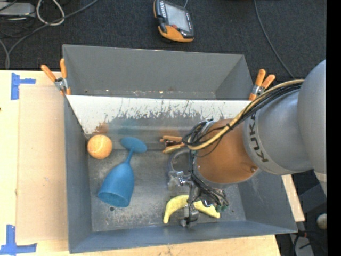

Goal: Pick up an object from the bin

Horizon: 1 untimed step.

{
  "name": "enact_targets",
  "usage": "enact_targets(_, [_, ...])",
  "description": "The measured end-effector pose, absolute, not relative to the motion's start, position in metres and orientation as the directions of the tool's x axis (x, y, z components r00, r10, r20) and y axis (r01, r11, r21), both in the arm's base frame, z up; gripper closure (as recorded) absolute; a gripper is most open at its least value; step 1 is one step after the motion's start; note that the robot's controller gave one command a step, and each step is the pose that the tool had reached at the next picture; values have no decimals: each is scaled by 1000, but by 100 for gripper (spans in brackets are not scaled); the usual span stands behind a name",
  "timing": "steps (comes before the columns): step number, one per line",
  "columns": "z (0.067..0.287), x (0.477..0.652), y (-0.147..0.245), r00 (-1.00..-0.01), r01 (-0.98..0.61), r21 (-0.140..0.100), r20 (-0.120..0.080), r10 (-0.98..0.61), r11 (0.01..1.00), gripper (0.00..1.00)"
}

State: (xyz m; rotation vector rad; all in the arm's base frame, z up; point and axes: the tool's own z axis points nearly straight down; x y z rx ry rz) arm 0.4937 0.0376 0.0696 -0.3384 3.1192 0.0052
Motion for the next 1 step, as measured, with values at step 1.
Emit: enact_targets(1, [69,482,12,-957,-289,2,12,-289,957,100])
